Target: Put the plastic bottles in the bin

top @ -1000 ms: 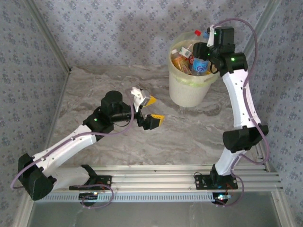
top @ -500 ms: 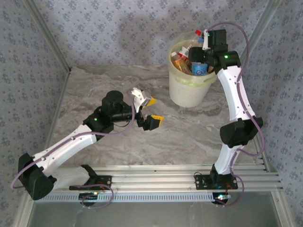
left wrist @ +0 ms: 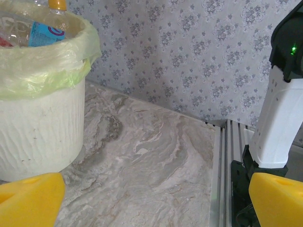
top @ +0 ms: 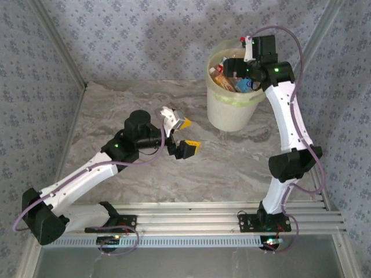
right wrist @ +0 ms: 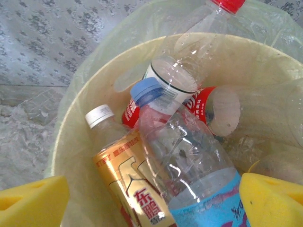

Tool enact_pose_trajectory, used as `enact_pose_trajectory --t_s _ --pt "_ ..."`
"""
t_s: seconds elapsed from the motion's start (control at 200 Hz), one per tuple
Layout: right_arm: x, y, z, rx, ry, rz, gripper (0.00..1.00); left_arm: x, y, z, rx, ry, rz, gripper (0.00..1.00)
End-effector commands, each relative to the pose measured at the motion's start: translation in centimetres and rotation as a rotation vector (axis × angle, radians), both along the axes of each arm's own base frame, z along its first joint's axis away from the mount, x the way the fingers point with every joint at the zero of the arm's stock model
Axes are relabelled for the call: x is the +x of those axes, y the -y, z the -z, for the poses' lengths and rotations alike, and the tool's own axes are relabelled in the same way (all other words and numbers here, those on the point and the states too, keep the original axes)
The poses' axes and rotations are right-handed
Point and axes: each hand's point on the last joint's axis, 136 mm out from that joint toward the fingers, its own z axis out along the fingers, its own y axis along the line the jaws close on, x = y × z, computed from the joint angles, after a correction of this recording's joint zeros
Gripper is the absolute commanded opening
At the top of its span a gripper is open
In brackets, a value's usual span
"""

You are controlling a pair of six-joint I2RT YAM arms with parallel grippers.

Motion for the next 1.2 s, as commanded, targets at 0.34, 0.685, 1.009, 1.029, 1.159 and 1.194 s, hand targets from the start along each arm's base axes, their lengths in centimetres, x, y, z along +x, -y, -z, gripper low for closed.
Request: enact_pose_trajectory --t_s 0.34,0.685,1.009,1.029,1.159,1.194 --pt "-9.2 0.9 -4.2 0.132 0.212 -0.026 1.00 1.5 -1.1 -1.2 0.038 0.101 -0.100 1.00" --pt "-14.0 4.7 3.3 0.049 0.274 0.059 1.00 3.2 -1.4 -0.5 0.057 0.077 -0.175 1.00" --pt "-15.6 7.9 11.8 -0.074 0.306 0.174 1.00 5.6 -2.3 1.1 0.127 0.070 -0.283 1.00" --pt "-15.6 8.2 12.5 -0.089 0.296 0.187 1.00 5.8 -2.6 1.5 0.133 0.061 -0.297 1.00" --pt "-15.3 9.9 16.0 -0.120 0.313 0.276 1.00 7.9 -5.2 3.9 0.163 0.003 -0.451 1.00" --pt "-15.3 10.2 16.7 -0.119 0.323 0.287 1.00 8.4 -6.2 4.4 0.172 -0.005 -0.501 1.00"
